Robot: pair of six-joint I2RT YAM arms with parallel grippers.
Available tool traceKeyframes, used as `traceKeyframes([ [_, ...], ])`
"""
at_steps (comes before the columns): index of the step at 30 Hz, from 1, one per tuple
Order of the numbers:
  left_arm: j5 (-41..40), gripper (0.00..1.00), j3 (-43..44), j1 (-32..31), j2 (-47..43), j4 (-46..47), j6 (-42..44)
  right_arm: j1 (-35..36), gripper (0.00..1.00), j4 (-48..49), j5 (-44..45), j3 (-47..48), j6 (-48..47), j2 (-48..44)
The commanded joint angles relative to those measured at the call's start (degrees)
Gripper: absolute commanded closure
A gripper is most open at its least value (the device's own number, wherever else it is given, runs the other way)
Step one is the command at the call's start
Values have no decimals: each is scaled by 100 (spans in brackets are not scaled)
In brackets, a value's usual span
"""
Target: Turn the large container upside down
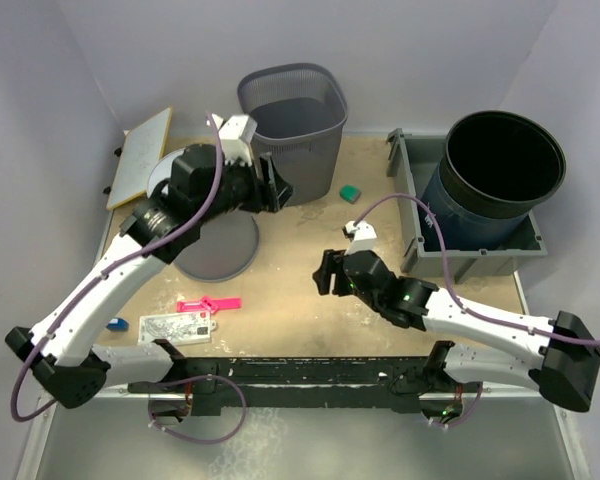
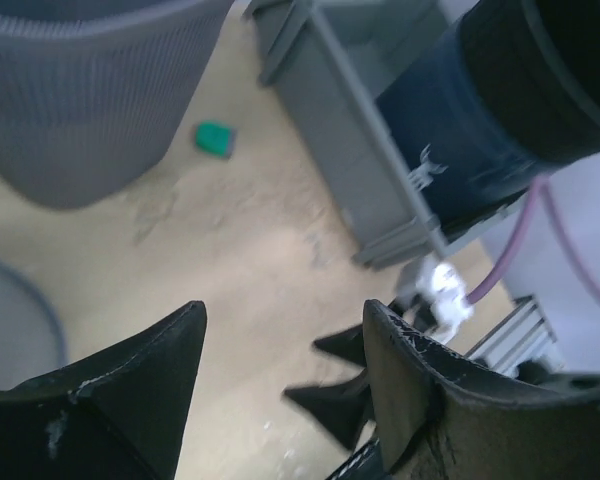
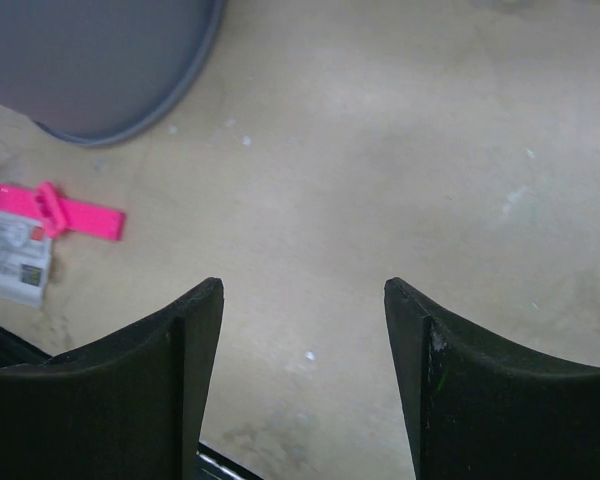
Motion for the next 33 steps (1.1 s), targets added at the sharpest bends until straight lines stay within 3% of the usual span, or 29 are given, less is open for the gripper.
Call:
traceKeyframes([
  [1, 234, 40, 782, -23, 730, 774, -243, 15, 31, 693, -290, 520, -35, 292],
  [11, -2534, 40, 2640, 9, 2141, 102, -181, 14, 31, 355, -43, 47, 234, -314],
  [19, -3033, 40, 2735, 202, 2711, 15, -225, 14, 31, -2, 136, 35, 227, -624],
  [33, -3005, 41, 1394, 772, 2430, 485, -282, 14, 31, 106, 67, -70, 221, -516],
])
